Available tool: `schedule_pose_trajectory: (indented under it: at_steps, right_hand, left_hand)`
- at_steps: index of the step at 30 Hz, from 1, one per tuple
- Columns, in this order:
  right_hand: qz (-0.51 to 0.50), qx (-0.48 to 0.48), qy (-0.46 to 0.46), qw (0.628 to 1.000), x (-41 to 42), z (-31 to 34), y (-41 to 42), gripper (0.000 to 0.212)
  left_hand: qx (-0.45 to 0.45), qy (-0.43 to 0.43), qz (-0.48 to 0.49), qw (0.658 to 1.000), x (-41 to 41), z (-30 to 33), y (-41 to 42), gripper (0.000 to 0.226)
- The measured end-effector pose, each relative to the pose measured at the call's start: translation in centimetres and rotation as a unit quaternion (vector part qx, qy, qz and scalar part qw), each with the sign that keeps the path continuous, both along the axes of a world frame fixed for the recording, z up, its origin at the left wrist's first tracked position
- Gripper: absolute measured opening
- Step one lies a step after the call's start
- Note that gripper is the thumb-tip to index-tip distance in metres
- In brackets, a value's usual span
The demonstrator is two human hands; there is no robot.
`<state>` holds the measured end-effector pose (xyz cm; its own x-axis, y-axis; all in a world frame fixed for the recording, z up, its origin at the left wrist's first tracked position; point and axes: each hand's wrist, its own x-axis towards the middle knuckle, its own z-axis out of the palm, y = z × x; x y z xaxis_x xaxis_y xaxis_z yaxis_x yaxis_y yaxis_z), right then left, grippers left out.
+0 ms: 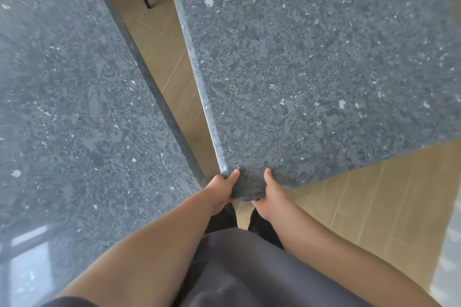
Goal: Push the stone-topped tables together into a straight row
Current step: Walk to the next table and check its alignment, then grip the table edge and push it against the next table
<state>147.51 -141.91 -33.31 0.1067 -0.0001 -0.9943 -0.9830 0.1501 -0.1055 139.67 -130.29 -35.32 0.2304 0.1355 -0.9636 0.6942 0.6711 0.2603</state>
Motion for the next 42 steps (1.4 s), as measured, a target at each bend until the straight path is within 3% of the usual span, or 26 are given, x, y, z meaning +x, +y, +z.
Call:
schedule_pose_trajectory:
  at_steps: [5,9,12,21,31,37,42]
  right_hand:
    - [0.018,0.004,0.048,0.999,2.5,2.3,-1.8,0.046]
    - [0.066,0.013,-0.012,0.998,4.7,5.3,-4.2,0.028]
    - [0.048,0.045,-0.095,0.993,7.3,8.2,-7.6,0.01]
    - [-0.094,0.125,-0.283,0.946,15.6,18.9,-27.1,0.027]
    - [-0.133,0.102,-0.501,0.849,23.3,30.4,-43.0,0.03]
    - [-0.101,0.051,-0.564,0.818,30.6,33.0,-47.6,0.032]
    - [-0.093,0.014,-0.595,0.798,39.7,33.7,-50.0,0.03]
  left_hand:
    - [0.018,0.021,0.043,0.999,1.6,3.9,-1.1,0.028]
    - [0.102,0.015,0.003,0.995,2.7,8.6,-1.8,0.037]
    - [0.121,-0.069,0.063,0.988,4.5,11.7,-4.4,0.039]
    - [0.133,-0.259,0.044,0.956,15.0,21.3,-21.0,0.02]
    - [0.127,-0.516,-0.112,0.84,27.1,33.1,-34.1,0.021]
    - [0.194,-0.582,-0.161,0.773,34.9,34.7,-37.4,0.027]
    - [0.206,-0.607,-0.142,0.754,45.3,35.1,-38.5,0.03]
